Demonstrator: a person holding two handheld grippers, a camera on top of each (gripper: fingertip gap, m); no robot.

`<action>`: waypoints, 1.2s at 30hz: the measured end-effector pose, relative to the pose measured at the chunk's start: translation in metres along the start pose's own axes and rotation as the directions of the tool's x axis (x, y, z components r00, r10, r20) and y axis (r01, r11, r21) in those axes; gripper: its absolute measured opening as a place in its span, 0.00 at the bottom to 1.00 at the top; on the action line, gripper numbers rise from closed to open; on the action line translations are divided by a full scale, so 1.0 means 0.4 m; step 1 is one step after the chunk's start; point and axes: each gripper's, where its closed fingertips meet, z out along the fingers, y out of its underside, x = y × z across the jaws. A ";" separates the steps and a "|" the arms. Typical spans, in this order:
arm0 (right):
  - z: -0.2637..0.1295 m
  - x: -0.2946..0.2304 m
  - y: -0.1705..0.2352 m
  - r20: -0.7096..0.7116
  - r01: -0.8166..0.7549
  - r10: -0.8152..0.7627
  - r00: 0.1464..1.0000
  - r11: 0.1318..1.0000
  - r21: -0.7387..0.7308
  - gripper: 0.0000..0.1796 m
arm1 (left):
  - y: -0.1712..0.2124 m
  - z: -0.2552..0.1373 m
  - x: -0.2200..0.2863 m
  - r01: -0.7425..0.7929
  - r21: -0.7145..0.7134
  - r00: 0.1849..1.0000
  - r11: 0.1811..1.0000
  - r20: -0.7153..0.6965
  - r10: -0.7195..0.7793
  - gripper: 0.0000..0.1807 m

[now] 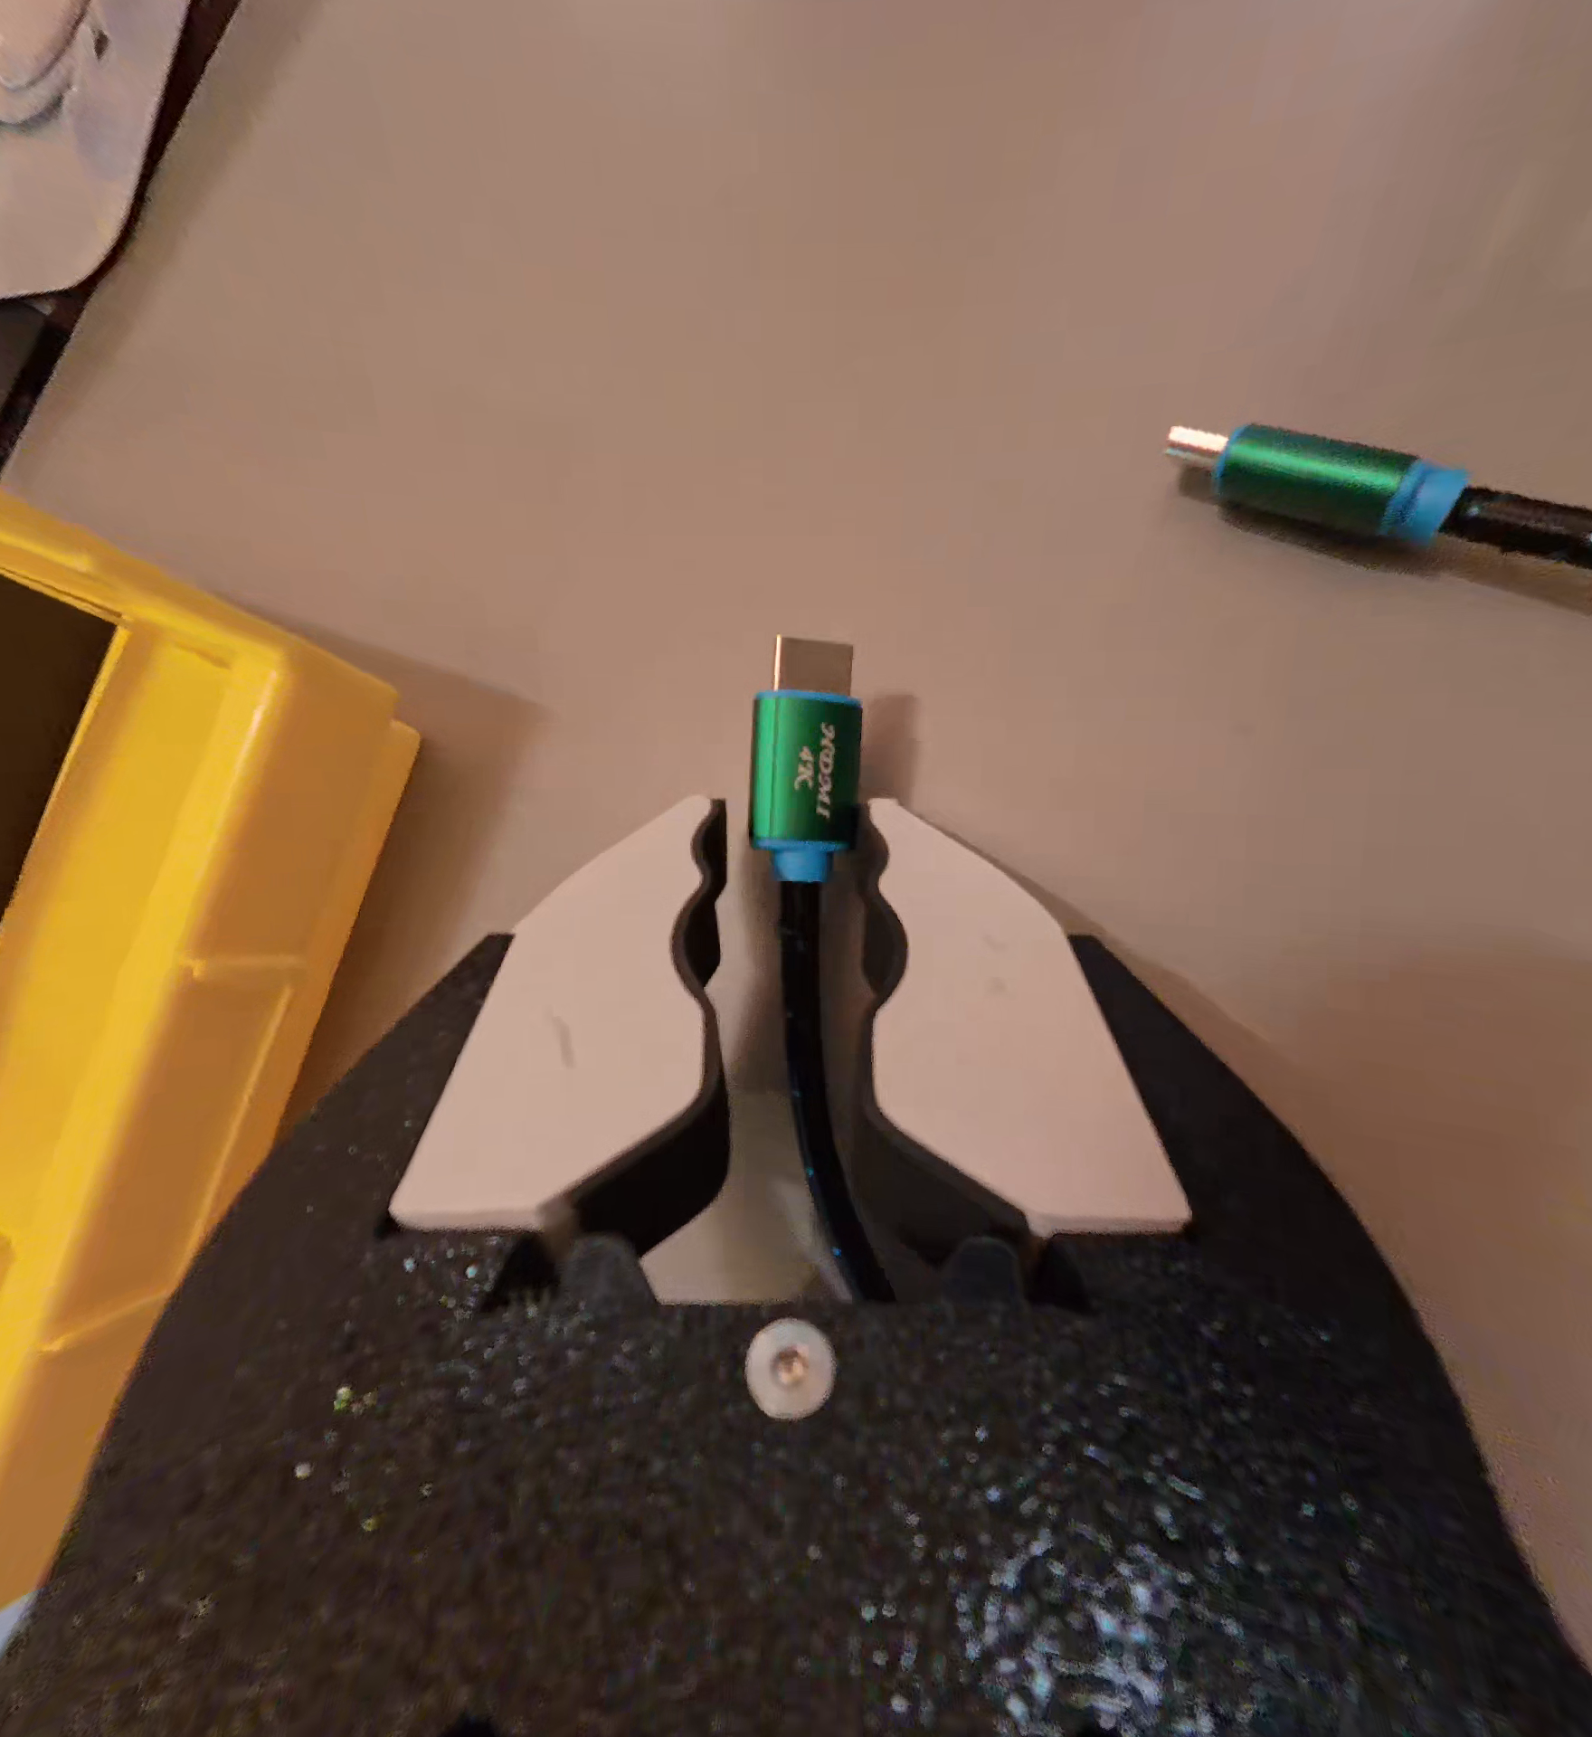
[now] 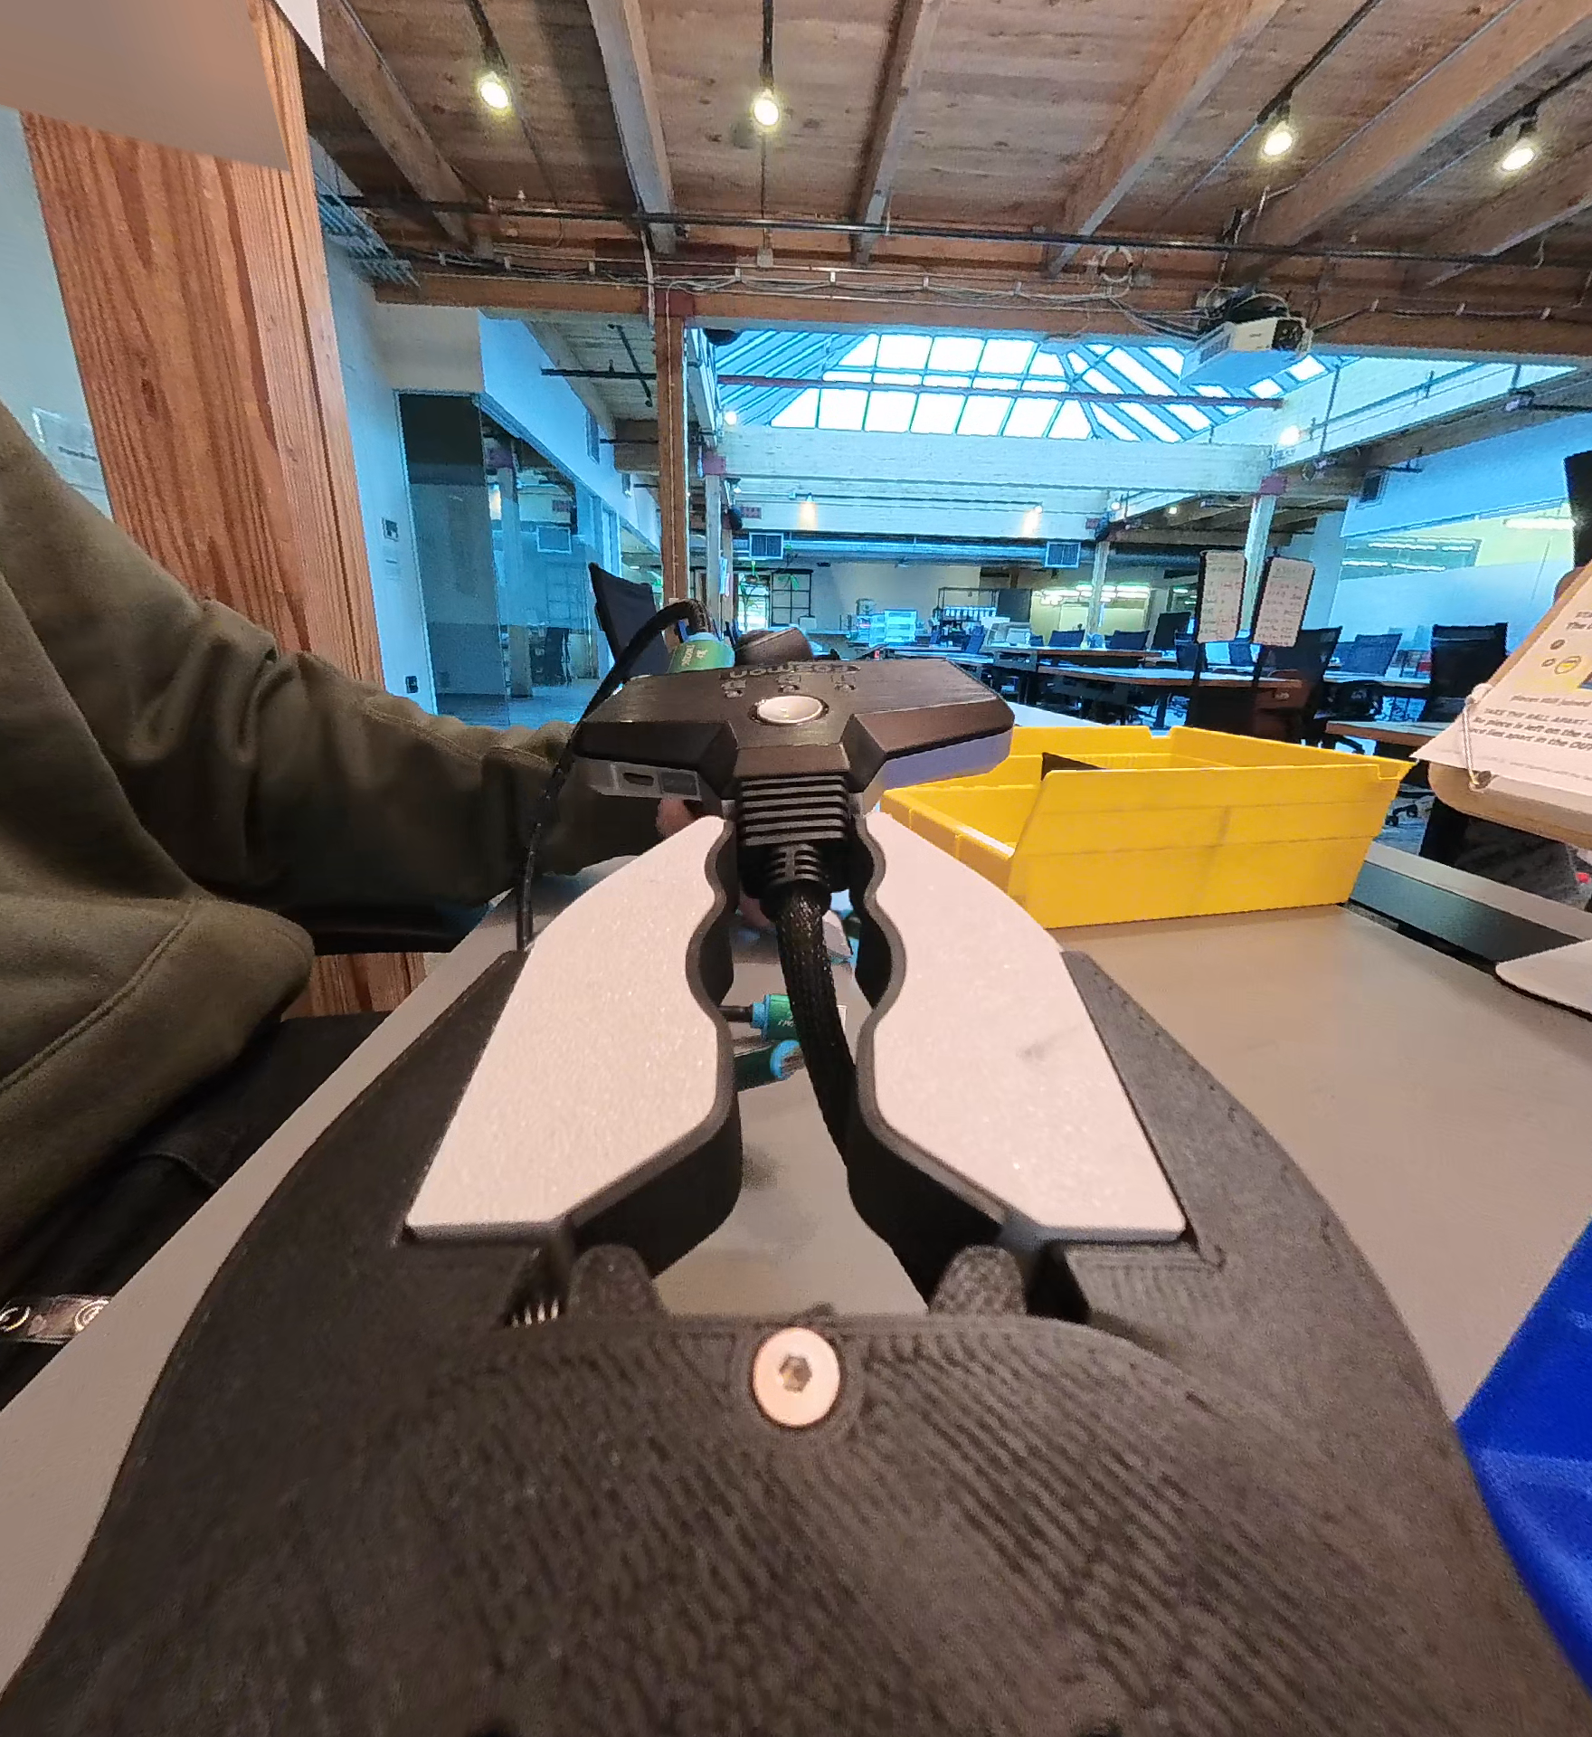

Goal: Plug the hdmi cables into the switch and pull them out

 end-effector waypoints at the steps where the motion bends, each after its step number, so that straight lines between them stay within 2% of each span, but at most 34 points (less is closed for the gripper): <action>1: 0.000 0.000 0.000 0.000 0.000 0.000 1.000 1.000 -0.001 0.12 | 0.001 -0.001 -0.001 -0.013 -0.011 1.000 1.000 0.009 0.013 0.14; 9: 0.000 -0.001 0.000 0.001 0.001 -0.001 1.000 1.000 -0.002 0.12 | 0.000 -0.011 -0.017 -0.176 -0.048 0.967 0.983 0.176 0.182 0.16; 15: 0.001 0.000 0.000 0.001 0.001 -0.001 1.000 1.000 -0.002 0.12 | -0.004 -0.014 -0.015 -0.253 -0.075 0.924 0.965 0.277 0.264 0.14; 27: 0.000 0.000 0.000 -0.001 0.003 -0.003 1.000 1.000 0.001 0.12 | -0.012 -0.005 -0.027 -0.320 -0.180 0.842 0.930 0.397 0.366 0.11; 32: 0.000 0.000 0.000 -0.002 0.004 -0.004 1.000 1.000 0.000 0.12 | -0.013 -0.002 -0.040 -0.293 -0.182 0.830 0.939 0.439 0.344 0.11; 36: -0.001 0.000 -0.001 -0.002 0.005 -0.005 1.000 1.000 0.002 0.12 | 0.007 -0.011 -0.073 -0.194 -0.152 0.871 0.969 0.427 0.242 0.11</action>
